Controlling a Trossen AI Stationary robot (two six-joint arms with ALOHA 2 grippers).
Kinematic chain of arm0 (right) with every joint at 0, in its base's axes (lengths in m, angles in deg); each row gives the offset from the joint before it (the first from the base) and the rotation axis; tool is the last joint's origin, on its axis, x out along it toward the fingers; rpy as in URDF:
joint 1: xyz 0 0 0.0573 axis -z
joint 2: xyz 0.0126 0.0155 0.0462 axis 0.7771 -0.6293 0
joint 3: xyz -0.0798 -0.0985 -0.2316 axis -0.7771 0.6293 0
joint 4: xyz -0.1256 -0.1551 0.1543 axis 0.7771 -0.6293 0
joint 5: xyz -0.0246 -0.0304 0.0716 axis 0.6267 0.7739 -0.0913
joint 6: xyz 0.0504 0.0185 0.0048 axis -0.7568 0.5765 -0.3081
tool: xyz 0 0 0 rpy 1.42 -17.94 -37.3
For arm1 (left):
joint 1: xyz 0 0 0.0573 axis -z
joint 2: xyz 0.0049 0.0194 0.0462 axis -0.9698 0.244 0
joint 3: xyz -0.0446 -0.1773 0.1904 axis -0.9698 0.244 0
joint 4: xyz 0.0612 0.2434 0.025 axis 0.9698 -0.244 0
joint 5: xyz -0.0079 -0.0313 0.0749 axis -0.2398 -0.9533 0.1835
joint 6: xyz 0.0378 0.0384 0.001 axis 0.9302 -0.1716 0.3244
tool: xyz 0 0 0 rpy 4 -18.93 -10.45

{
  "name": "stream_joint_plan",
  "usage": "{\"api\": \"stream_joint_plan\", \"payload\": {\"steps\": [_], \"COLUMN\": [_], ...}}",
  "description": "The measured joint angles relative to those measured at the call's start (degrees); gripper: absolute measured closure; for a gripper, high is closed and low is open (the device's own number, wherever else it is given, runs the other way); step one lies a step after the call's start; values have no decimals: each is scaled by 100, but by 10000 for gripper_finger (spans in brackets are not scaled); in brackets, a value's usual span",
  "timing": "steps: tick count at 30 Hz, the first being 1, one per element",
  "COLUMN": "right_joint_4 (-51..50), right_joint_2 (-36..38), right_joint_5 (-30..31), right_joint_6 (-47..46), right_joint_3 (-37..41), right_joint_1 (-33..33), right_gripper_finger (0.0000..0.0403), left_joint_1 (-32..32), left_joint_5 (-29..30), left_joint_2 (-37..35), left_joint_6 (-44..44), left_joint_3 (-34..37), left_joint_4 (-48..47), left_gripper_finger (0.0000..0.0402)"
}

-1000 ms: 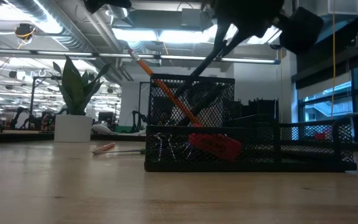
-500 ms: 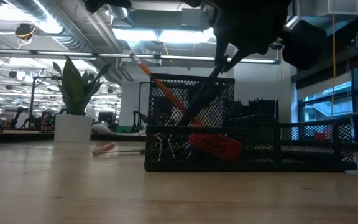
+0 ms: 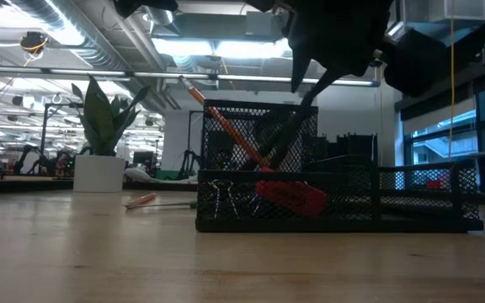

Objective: Pick and place office supplies into organizer
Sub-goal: Put the left black pen into the desk organizer, then put the black pen into the desk organizer

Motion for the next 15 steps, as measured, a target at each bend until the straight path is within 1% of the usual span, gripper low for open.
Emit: {"api": "stream_joint_plan", "payload": {"steps": [3, 7, 12, 15], "right_joint_4": [-52, -129, -131, -132], "right_joint_2": [9, 17, 21, 26], "right_joint_5": [-2, 0, -16, -338], "right_joint_6": [-4, -154, -257, -549], "right_joint_3": [-30, -298, -901, -1387], "right_joint_1": [0, 0, -1, 0], "right_gripper_finger": [315, 314, 314, 314], "left_joint_1": [0, 0, 0, 0], "left_joint_5": [-18, -28, -39, -45], "left_joint_2": [0, 1, 1, 1], "left_joint_6": [0, 0, 0, 0], "left_joint_3": [0, 0, 0, 0], "left_joint_4": [0, -4, -48, -48], "left_gripper_finger": [249, 249, 249, 249]}}
